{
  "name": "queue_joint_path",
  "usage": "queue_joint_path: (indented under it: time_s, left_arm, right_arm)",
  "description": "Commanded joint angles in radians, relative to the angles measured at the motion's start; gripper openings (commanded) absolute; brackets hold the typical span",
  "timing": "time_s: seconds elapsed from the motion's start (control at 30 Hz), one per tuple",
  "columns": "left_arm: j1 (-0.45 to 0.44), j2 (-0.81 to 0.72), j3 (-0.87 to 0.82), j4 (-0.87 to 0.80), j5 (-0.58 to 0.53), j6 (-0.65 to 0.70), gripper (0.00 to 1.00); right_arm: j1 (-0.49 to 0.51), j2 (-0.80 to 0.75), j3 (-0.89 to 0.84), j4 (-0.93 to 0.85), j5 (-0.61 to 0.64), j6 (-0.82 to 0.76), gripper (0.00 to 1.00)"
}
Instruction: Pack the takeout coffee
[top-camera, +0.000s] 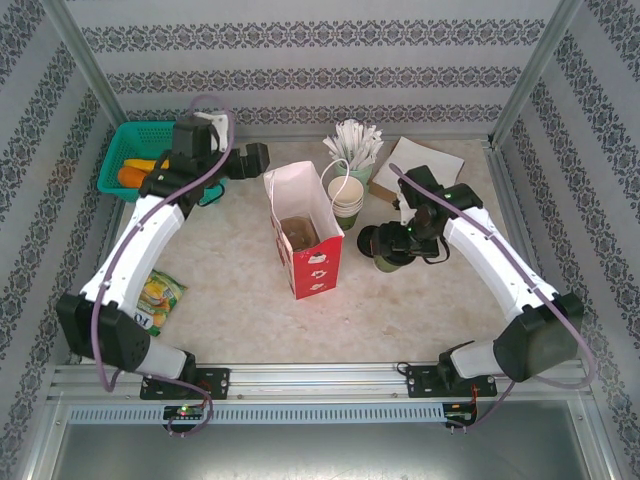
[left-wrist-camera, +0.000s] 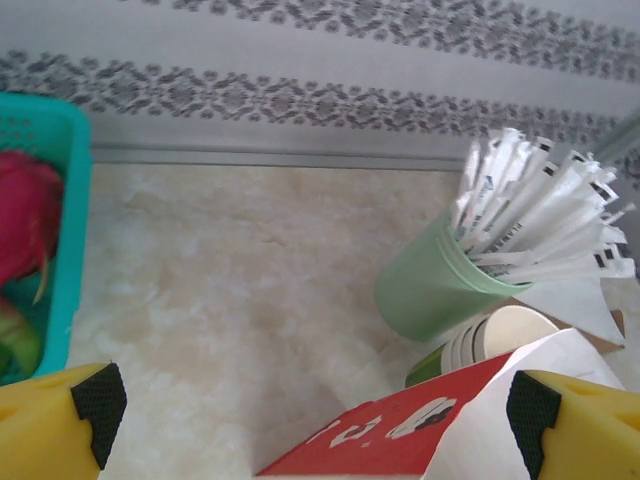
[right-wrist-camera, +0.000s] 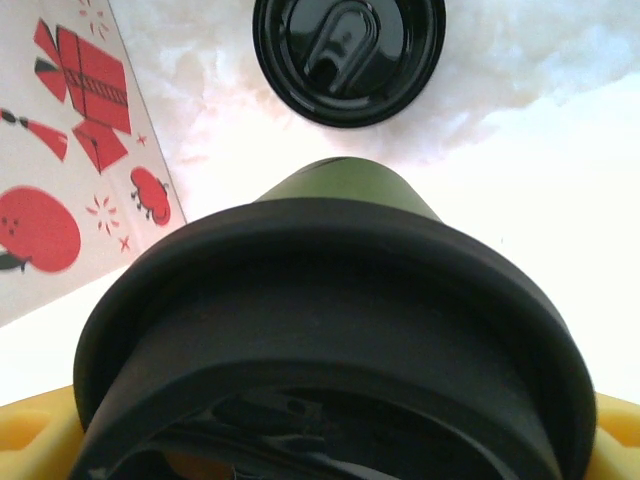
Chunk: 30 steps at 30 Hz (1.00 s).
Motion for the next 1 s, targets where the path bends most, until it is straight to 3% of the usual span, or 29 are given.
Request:
queue_joint_path:
  time_s: [0.0, 0.1, 0.3, 0.7, 0.77, 0.9, 0.97]
  left_arm:
    - [0.01, 0.08, 0.102, -0.115, 0.163, 0.214, 1.0]
    - [0.007, 0.146, 0.18, -0.188, 0.264, 0.321, 0.99]
    - [-0.008, 0.247, 0.311, -0.344, 0.357, 0.515, 0.98]
    - [-0.054, 0.441, 0.531, -0.506, 0.36, 0.672, 0.84]
    - [-0.055, 0.466, 0.565, -0.52, 0.376, 0.676, 0.75]
    - [-0.056, 0.475, 0.586, -0.543, 0.412, 0.671, 0.41]
    - [-0.054, 0.455, 0.56, -0.533, 0.43, 0.656, 0.3]
  right_arm:
    - [-0.008, -0.014, 0.037, -0.142, -0.036, -0.036, 0.59]
    - [-0.007, -0.021, 0.049, -0.194, -0.039, -0.042, 0.59]
    - [-0.005, -0.033, 0.079, -0.253, -0.048, -0.049, 0.59]
    - [0.025, -0.063, 0.122, -0.276, -0.033, -0.026, 0.59]
    - [0.033, -0.07, 0.126, -0.28, -0.034, -0.02, 0.59]
    - [0.055, -0.091, 0.142, -0.298, -0.029, -0.001, 0.59]
    - [0.061, -0.099, 0.151, -0.306, -0.033, 0.007, 0.59]
